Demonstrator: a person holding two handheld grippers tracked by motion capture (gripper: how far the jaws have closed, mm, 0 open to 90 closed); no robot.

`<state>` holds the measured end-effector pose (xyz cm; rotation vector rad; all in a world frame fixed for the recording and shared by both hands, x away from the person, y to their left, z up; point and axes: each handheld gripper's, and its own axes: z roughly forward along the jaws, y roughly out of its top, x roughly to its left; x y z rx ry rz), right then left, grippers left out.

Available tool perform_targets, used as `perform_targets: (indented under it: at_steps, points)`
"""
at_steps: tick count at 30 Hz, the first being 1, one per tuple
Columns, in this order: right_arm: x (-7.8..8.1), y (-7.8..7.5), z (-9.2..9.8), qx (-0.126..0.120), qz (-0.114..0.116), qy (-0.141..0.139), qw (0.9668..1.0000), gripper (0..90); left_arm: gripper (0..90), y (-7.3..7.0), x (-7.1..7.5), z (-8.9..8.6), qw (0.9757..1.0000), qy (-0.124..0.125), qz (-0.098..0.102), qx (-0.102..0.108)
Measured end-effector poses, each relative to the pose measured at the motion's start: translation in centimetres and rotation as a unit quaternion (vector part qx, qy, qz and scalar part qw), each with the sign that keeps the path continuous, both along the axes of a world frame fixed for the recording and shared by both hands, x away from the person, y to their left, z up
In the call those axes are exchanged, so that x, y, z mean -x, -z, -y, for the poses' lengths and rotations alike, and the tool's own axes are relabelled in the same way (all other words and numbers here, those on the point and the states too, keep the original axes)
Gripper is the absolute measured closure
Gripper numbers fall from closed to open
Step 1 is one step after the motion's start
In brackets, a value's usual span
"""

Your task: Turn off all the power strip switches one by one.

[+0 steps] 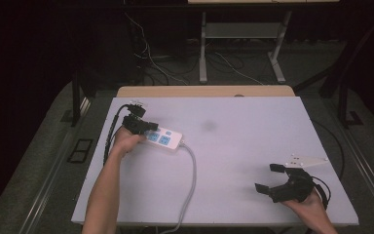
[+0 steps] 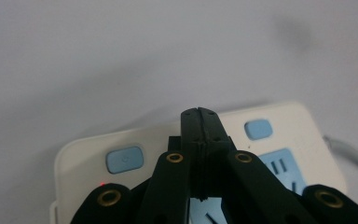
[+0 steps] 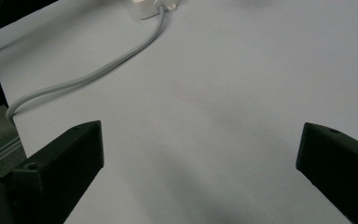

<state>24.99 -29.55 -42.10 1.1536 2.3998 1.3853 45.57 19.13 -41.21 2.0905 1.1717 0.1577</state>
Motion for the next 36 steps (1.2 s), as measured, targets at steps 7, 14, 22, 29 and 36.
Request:
perform_targets:
  at_steps: [7, 14, 22, 29, 36]
  points:
    - [-0.1, 0.0, 0.0, 0.000, 0.000, -0.001, 1.0000, 0.6, 89.4, -1.1, 0.1, -0.7, 0.9999, -0.005, 0.009, 0.008]
    - [-0.1, 0.0, 0.1, -0.001, 0.000, 0.001, 1.0000, 0.6, 89.4, -2.3, -0.2, -0.8, 0.9996, -0.012, 0.023, 0.007]
    - [-0.1, 0.1, 0.0, 0.001, -0.001, 0.002, 1.0000, 0.6, 89.4, -2.1, -0.7, -0.7, 0.9995, -0.017, 0.025, -0.008]
    - [-0.1, 0.1, 0.1, 0.001, -0.001, 0.002, 1.0000, 0.6, 89.3, -1.6, -0.8, -1.3, 0.9992, -0.027, 0.021, -0.019]
    - [-0.2, 0.1, 0.0, 0.003, -0.002, 0.001, 1.0000, 0.6, 89.3, -1.2, -0.7, -1.7, 0.9991, -0.032, 0.018, -0.020]
